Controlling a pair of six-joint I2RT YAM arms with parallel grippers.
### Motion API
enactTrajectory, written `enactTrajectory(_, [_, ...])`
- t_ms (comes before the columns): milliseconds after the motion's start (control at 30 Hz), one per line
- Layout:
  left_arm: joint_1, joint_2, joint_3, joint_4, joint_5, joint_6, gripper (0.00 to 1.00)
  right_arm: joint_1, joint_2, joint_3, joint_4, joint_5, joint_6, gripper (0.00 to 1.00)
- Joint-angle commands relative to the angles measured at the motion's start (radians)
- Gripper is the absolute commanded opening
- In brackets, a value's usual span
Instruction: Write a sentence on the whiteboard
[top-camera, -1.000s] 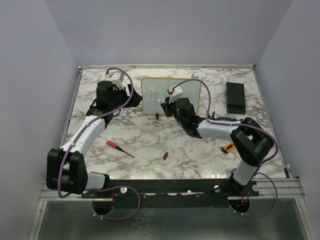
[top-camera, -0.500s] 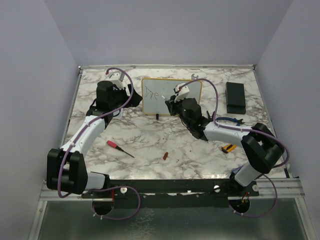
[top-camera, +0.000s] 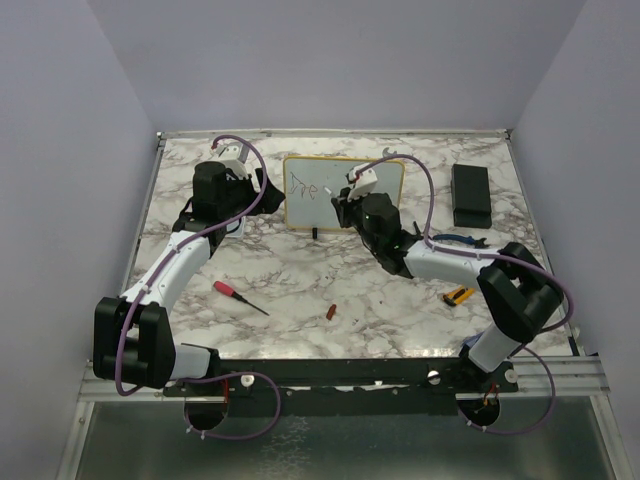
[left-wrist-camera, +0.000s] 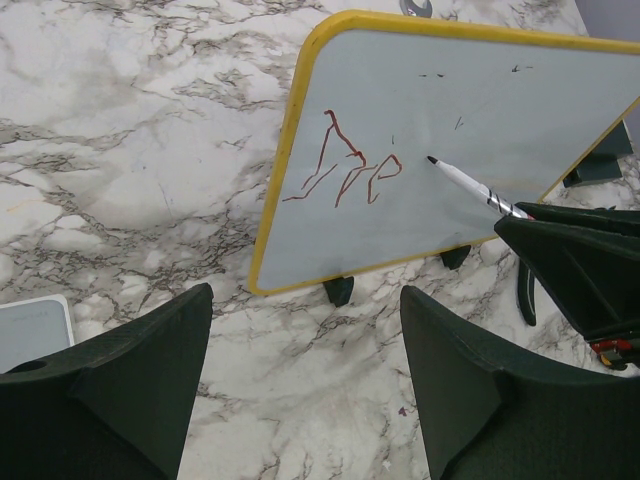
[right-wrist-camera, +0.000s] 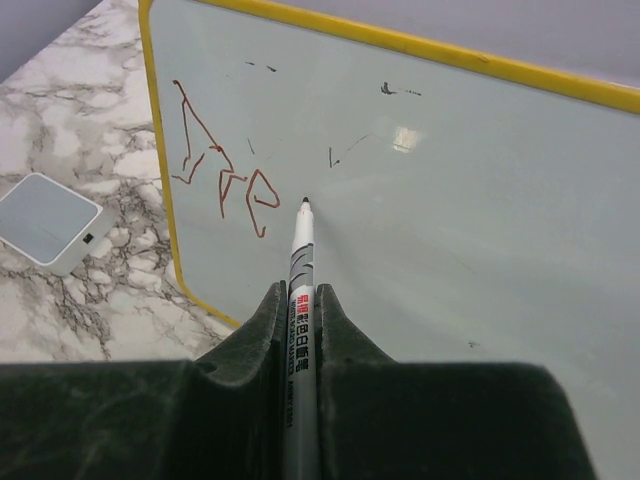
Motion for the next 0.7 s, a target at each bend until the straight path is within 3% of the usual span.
enactTrajectory(0, [-0.007,-0.008,-0.010,0.003,0.013,0.004,0.76,-0.009,0.033,0.040,0.014,0.027,-0.018,0.01])
enactTrajectory(667, [-0.007,-0.007,-0.008,0.003,0.016,0.004,0.76,-0.011,0.062,0.022,-0.005,-0.037,-0.004,0.01])
